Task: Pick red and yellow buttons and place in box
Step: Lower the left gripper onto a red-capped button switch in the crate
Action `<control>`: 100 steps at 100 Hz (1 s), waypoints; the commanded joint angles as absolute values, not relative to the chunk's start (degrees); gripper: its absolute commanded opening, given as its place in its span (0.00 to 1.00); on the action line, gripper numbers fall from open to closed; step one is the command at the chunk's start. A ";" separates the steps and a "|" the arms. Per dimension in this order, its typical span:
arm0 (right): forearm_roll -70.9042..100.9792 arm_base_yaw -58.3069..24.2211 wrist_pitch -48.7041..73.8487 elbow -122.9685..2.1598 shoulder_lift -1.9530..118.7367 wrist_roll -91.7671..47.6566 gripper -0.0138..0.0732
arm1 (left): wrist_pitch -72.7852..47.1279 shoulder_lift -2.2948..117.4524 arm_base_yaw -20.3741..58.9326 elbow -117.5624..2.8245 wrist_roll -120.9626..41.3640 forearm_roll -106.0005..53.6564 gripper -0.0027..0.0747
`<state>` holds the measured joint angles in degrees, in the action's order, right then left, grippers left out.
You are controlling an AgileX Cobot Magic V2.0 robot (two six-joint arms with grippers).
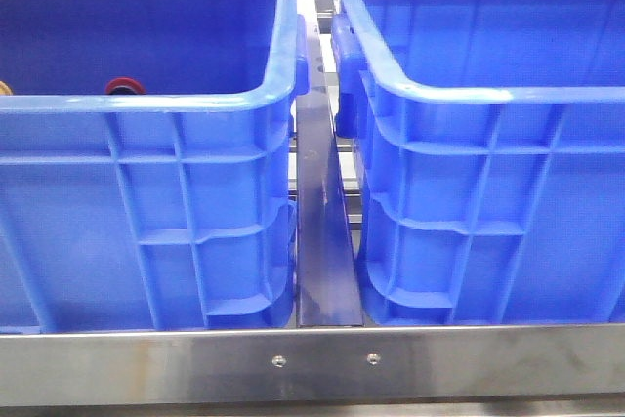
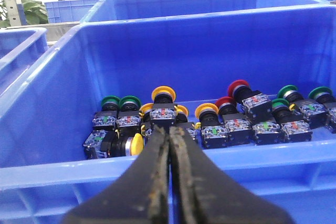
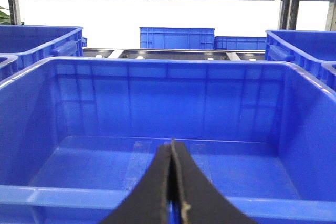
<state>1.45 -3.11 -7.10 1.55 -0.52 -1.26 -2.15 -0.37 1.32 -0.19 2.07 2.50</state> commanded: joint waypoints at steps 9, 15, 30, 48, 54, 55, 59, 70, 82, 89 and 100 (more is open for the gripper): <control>0.95 -3.01 -11.58 0.45 -1.72 -1.34 0.08 | 2.36 -2.17 1.28 2.48 2.43 2.36 0.01; 0.95 -3.01 -11.58 0.45 -1.72 -1.34 0.08 | 2.36 -2.17 1.28 2.48 2.43 2.36 0.01; 0.95 -3.01 -11.58 0.45 -1.72 -1.34 0.08 | 2.47 -2.17 1.28 2.36 2.43 2.36 0.01; 0.95 -3.01 -11.58 0.45 -1.72 -1.34 0.08 | 0.00 -2.07 1.28 -1.96 2.43 0.00 0.01; 0.95 -3.01 -11.58 0.45 -1.72 -1.34 0.08 | -1.44 -1.52 1.28 -4.86 2.43 -0.54 0.01; 0.95 -3.01 -11.58 0.45 -1.72 -1.34 0.08 | -1.80 -1.32 1.28 -5.22 2.43 -0.66 0.01; 0.95 -3.01 -11.58 0.45 -1.72 -1.34 0.08 | -3.11 -0.51 1.28 -7.57 2.43 -1.05 0.01; 0.95 -3.01 -11.58 0.45 -1.72 -1.34 0.08 | -9.06 3.26 1.28 -14.54 2.43 -1.49 0.01; 0.95 -3.01 -11.58 0.45 -1.72 -1.34 0.08 | -19.03 9.98 1.28 -24.57 2.43 -2.59 0.01; 0.95 -3.01 -11.58 0.45 -1.72 -1.34 0.08 | -24.37 14.94 1.28 -30.14 2.43 -2.59 0.01; 0.95 -3.01 -11.58 0.45 -1.72 -1.34 0.08 | -30.49 23.03 1.28 -37.92 2.43 -2.81 0.01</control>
